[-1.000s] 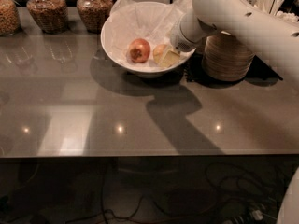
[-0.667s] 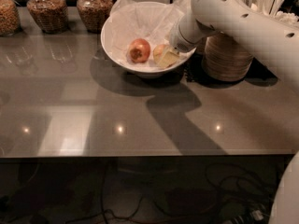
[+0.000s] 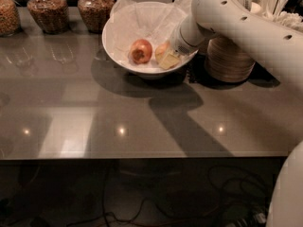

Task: Pick apple from white bowl

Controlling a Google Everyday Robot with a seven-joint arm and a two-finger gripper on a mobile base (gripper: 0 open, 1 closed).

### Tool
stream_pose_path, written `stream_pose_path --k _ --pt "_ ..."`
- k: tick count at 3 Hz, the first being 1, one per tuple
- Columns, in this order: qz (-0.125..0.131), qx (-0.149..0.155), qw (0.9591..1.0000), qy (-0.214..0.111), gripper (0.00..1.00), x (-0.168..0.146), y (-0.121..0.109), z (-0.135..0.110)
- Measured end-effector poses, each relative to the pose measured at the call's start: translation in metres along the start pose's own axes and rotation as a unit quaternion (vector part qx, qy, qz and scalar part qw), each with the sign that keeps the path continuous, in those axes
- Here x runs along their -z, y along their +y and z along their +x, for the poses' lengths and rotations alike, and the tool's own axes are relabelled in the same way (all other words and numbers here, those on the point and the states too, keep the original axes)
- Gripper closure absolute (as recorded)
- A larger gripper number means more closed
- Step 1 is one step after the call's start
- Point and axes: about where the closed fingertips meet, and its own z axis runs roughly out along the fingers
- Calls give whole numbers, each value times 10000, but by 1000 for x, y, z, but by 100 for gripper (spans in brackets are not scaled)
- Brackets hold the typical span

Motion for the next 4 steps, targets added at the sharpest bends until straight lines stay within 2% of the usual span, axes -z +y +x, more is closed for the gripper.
stream_pose_path --k 1,2,3,4 --pt "-10 -14 10000 0 72 -1 1 0" --pt "56 -60 9999 -147 96 10 -3 -5" --pt "124 -116 9991 -394 100 35 -11 -14" --pt "53 -49 9978 -655 100 71 -12 -23"
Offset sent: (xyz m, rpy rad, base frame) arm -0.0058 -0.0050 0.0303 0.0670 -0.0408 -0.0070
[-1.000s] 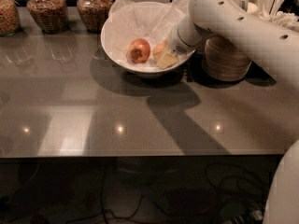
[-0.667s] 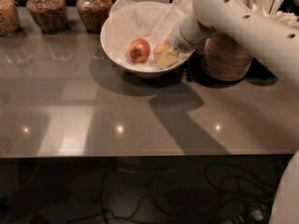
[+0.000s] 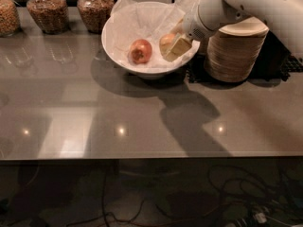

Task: Pick apple from white bowl

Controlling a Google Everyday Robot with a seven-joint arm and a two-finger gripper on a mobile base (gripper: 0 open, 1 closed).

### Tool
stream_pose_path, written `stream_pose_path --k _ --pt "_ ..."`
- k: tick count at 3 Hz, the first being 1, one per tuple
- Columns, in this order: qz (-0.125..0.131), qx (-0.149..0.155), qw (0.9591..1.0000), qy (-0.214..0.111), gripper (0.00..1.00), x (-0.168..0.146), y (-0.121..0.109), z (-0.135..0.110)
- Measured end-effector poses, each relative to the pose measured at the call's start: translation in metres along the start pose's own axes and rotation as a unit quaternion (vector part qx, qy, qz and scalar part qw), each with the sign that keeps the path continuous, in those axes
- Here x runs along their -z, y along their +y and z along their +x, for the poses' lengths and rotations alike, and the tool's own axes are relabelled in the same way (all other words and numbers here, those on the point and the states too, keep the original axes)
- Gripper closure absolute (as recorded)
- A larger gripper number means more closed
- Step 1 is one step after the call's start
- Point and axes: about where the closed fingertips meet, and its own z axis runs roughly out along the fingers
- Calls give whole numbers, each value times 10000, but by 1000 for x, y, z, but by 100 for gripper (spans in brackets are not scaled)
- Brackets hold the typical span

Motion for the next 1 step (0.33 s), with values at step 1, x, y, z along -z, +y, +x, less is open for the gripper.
stream_pose_path --k 1 --pt "-207 -47 9992 -341 100 41 8 -9"
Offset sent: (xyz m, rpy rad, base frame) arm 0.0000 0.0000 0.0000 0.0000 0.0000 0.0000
